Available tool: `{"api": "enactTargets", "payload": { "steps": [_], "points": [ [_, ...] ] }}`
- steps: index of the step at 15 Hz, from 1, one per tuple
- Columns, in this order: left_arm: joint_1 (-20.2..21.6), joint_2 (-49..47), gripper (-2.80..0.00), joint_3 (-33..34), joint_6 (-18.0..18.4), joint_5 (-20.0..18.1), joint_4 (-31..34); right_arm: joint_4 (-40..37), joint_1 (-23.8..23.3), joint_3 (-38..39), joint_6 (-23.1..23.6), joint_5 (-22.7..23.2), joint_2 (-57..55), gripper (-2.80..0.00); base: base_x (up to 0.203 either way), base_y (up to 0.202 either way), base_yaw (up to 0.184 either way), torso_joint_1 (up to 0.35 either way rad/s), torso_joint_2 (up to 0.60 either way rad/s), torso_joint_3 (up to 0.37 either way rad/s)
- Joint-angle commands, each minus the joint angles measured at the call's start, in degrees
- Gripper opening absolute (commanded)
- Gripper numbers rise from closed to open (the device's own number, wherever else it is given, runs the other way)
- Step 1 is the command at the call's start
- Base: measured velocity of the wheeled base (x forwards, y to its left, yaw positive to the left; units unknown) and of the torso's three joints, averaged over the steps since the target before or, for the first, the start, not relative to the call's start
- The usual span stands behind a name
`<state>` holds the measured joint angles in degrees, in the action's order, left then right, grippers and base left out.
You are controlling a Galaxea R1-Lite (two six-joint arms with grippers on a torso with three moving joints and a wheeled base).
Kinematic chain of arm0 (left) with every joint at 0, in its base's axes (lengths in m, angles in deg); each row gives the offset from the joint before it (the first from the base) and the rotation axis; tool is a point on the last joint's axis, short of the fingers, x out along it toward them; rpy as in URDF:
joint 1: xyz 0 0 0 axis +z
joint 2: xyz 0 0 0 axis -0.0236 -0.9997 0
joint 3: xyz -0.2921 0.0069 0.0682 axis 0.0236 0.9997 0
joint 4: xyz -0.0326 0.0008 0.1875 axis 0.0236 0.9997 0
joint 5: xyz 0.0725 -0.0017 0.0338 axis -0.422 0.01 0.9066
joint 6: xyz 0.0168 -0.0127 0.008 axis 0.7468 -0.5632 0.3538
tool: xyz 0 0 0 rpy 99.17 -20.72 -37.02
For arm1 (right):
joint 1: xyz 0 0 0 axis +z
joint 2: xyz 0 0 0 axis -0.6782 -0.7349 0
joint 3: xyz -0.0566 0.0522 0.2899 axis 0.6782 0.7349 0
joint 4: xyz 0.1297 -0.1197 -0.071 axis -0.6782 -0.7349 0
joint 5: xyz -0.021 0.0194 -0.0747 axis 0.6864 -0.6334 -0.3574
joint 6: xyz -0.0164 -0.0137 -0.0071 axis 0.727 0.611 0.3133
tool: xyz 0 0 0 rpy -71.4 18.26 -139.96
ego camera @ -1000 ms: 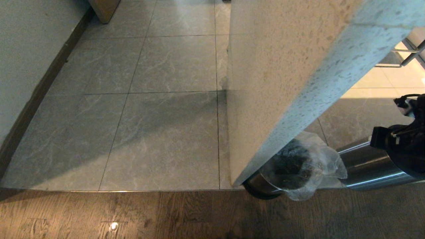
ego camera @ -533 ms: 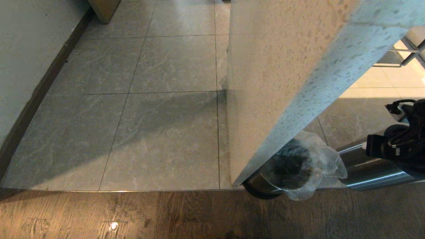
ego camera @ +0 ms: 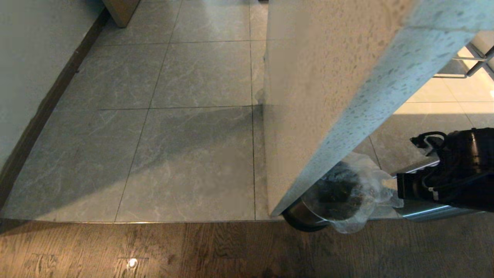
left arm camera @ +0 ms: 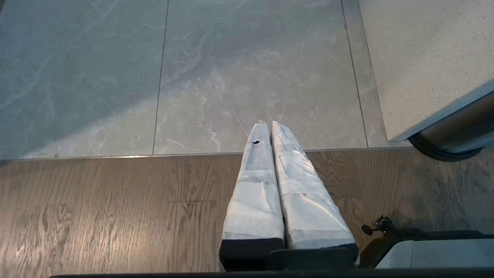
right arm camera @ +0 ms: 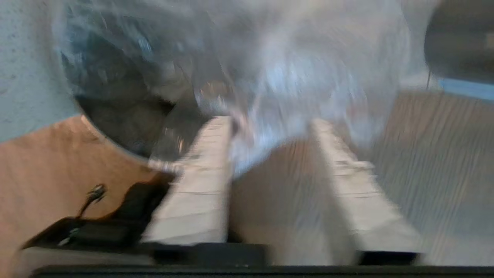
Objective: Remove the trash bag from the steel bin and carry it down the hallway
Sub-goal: Pick up the trash bag
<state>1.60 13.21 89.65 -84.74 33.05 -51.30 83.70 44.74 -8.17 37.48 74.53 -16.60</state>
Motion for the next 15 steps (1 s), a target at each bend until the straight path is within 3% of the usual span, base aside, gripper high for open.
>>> {"api": "enactTargets", "payload": {
  "steps": [1, 6, 15],
  "points": [
    [0.0, -0.1, -2.80, 0.1, 0.0, 0.0, 0.0, 3.1, 0.2, -0.6, 1.2, 0.6, -4.5, 0.00, 0.000, 0.000, 0.000, 0.000, 0.00, 0.000],
    [0.0, -0.1, -2.80, 0.1, 0.0, 0.0, 0.0, 7.1, 0.1, -0.8, -0.3, 10.0, -6.6, 0.00, 0.000, 0.000, 0.000, 0.000, 0.00, 0.000],
    [0.0, -0.1, -2.80, 0.2, 0.0, 0.0, 0.0, 15.9, -0.1, -6.6, 1.0, 10.6, -17.7, 0.00, 0.000, 0.000, 0.000, 0.000, 0.00, 0.000]
  ]
}}
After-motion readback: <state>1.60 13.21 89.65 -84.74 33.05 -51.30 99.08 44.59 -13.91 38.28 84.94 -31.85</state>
